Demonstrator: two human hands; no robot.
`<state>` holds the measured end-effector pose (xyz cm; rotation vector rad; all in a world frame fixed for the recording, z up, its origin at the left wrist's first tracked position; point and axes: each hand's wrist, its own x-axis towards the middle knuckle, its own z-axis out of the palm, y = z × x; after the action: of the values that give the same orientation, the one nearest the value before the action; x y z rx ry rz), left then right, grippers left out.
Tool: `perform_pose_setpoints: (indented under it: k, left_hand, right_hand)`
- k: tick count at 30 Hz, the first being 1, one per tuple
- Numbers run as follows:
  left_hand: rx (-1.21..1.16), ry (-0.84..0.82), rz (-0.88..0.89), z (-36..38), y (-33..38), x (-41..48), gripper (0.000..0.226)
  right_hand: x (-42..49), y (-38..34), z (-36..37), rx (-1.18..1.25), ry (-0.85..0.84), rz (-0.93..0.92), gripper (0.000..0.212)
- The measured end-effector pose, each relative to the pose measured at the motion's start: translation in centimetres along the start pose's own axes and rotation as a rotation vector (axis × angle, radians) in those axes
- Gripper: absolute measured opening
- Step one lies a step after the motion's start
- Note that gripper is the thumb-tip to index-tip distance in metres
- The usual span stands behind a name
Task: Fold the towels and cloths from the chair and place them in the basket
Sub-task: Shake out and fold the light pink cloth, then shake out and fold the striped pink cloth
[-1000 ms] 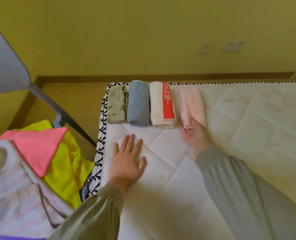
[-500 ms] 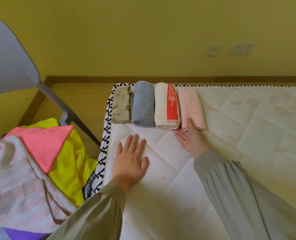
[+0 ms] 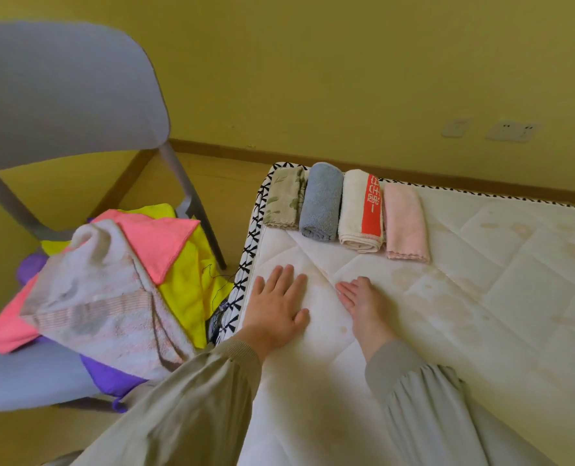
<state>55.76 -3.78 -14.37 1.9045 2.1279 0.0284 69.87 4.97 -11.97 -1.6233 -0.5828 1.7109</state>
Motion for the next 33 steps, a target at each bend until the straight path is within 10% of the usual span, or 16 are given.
perform_pose_setpoints:
  k: [7, 17, 24, 33]
  left_hand:
    - [0.134, 0.018, -0.072, -3.1, -6.5, -5.6, 0.07]
    - [0.083, 0.303, -0.375, -6.1, -19.6, -12.8, 0.057]
    - [0.035, 0.275, -0.169, -5.7, -23.4, -14.8, 0.04]
    - [-0.068, 0.472, -0.293, -11.4, -21.9, -15.4, 0.014]
  right_hand:
    - [-4.4, 2.0, 5.8, -0.711, 0.04, -0.383, 0.038]
    - [-10.5, 7.9, 16.3, -0.778, -0.219, -0.521, 0.03]
    - [-12.9, 11.4, 20.2, -0.992, -0.616, -0.402, 0.04]
    - [-17.0, 10.0, 22.8, -1.078, -0.517, -0.753, 0.025]
